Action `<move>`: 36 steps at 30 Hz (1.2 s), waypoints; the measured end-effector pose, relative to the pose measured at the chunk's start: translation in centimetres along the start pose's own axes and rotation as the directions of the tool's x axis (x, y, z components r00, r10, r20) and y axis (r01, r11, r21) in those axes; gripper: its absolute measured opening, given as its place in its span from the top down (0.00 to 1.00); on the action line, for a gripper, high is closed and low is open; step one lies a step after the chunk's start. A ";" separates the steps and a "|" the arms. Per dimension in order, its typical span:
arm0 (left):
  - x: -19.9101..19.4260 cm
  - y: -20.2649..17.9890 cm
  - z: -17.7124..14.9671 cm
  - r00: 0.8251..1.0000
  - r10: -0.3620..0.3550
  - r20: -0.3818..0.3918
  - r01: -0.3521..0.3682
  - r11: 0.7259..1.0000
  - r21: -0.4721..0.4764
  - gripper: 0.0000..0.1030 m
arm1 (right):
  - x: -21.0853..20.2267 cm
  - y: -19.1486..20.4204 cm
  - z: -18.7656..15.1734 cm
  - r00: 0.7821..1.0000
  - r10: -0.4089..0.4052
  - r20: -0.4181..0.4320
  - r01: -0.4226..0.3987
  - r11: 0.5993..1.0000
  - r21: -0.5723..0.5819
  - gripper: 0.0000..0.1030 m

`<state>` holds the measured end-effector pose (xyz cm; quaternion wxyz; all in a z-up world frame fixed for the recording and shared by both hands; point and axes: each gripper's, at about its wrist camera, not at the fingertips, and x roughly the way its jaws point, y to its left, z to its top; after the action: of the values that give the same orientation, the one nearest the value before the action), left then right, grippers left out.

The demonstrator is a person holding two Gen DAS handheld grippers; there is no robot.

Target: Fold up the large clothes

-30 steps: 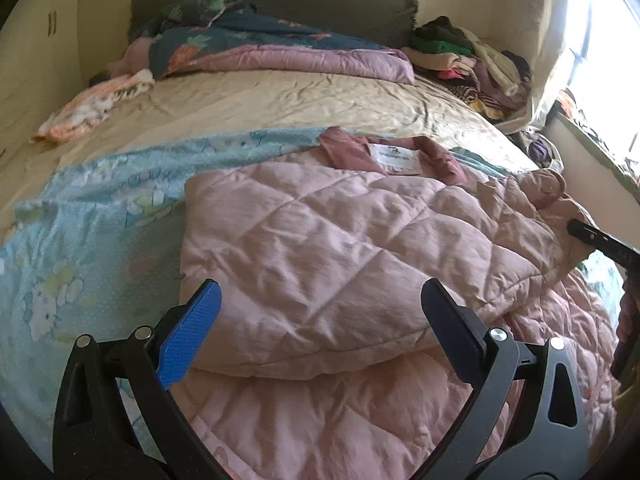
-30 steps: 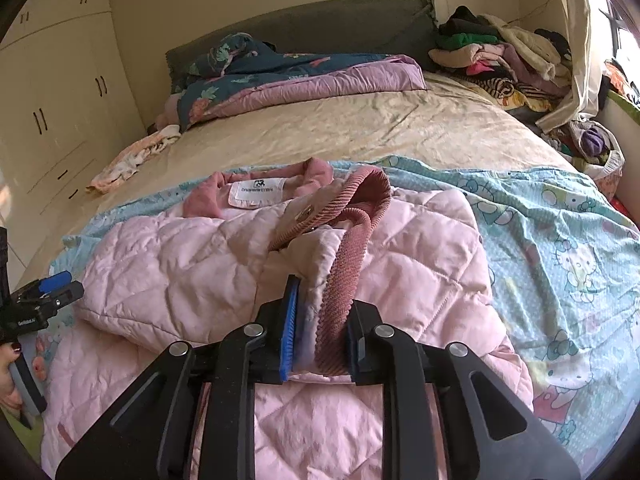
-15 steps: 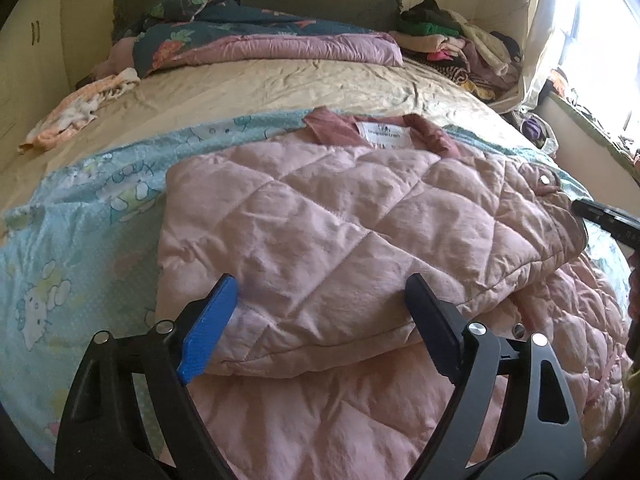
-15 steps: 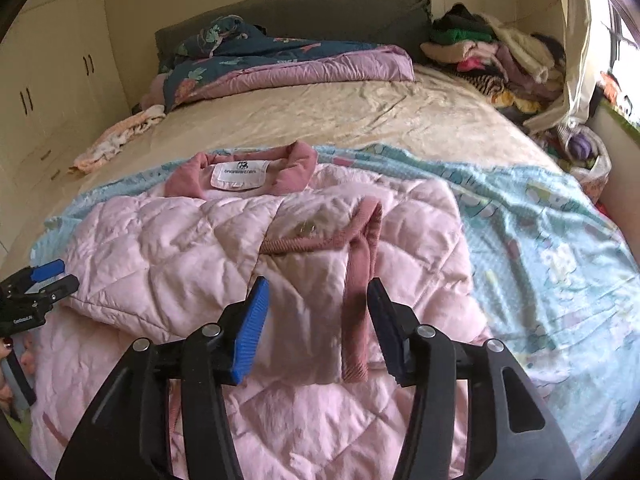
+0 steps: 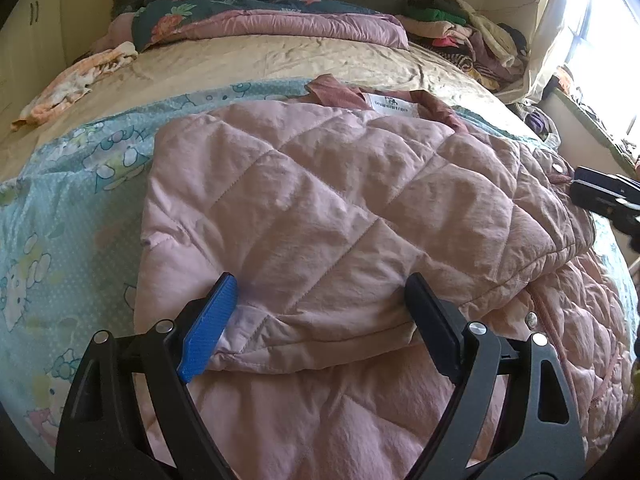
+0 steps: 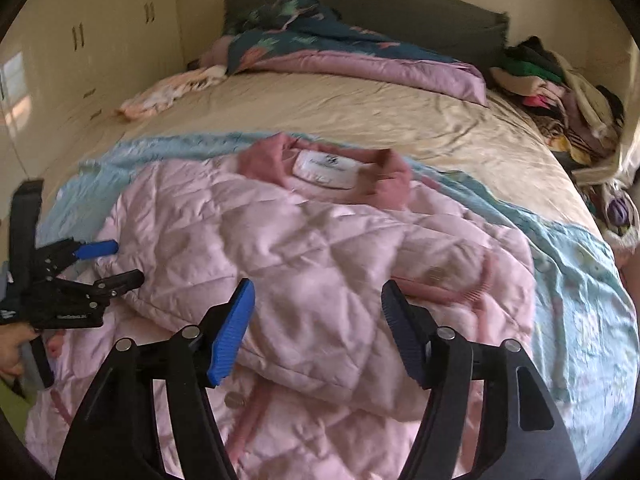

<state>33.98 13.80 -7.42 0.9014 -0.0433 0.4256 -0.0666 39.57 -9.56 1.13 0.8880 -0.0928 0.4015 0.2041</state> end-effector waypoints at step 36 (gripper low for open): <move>-2.7 -1.7 0.6 1.000 -0.010 0.010 0.011 1.000 -0.024 0.09 | 2.0 0.7 -3.1 1.000 0.013 0.002 -0.013 0.995 0.103 0.06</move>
<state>32.59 12.58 -4.80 0.9026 -0.0567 0.4217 -0.0660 38.36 -9.38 -2.46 0.8904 -0.0441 0.4117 0.1890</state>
